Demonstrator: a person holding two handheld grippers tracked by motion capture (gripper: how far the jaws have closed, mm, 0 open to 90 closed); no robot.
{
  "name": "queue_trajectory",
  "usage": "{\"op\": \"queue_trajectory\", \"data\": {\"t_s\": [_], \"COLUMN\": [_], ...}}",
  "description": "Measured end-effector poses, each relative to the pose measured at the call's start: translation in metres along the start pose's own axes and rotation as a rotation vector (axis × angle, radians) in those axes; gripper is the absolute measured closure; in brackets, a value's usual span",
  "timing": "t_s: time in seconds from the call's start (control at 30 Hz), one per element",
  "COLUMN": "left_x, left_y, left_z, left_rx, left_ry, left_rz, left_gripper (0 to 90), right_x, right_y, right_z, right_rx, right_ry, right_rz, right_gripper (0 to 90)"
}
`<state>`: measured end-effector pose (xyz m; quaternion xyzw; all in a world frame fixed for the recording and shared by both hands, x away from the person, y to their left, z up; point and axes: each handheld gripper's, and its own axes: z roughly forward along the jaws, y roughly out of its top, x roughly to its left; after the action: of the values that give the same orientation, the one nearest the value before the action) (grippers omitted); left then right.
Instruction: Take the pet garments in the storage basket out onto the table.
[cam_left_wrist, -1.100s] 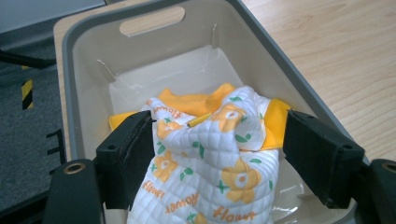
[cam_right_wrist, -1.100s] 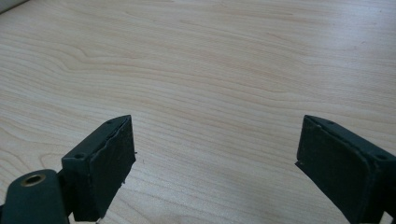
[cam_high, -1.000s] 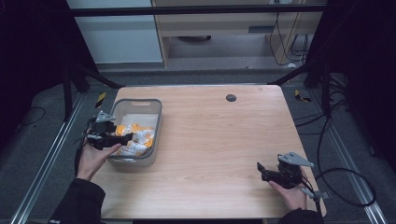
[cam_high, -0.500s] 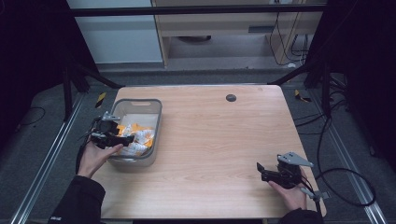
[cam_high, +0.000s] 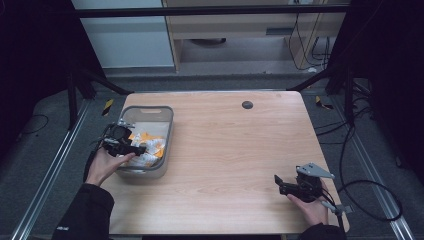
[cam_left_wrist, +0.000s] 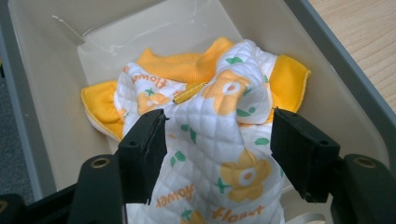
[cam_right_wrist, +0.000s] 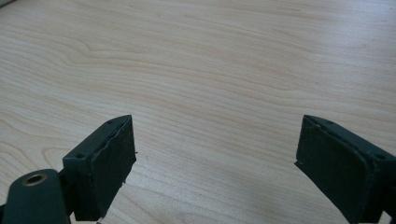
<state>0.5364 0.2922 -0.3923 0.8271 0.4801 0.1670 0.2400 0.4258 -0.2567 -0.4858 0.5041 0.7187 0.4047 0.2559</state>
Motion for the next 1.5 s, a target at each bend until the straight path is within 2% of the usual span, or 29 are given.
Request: {"op": "queue_trajectory", "data": {"t_s": [0.23,0.53,0.9,1.03,1.33,1.5], "left_x": [0.001,0.007,0.006,0.006,0.005,0.006], "left_y": [0.002,0.004,0.006,0.006,0.006,0.006], "left_z": [0.004,0.012,0.020,0.022,0.025,0.023], "left_rx": [0.026,0.074,0.112,0.124,0.147,0.145], "left_ry": [-0.004,-0.045,-0.056,-0.061,-0.032,-0.030], "left_rz": [0.002,-0.021,-0.026,-0.027,-0.016,-0.018], "left_gripper": [38.4,47.6,55.9,60.5,75.7,78.8], "right_x": [0.001,0.001,0.002,0.002,0.002,0.002], "right_y": [0.000,0.000,0.000,-0.001,-0.001,-0.001], "right_z": [0.000,0.001,0.001,0.002,0.003,0.003], "right_rx": [0.007,0.011,0.017,0.018,0.021,0.021], "right_ry": [0.005,0.005,0.013,0.012,0.012,0.011], "right_rz": [0.003,-0.011,-0.004,-0.017,-0.021,-0.022], "right_gripper": [11.8,11.7,11.6,11.6,11.5,11.5]}}
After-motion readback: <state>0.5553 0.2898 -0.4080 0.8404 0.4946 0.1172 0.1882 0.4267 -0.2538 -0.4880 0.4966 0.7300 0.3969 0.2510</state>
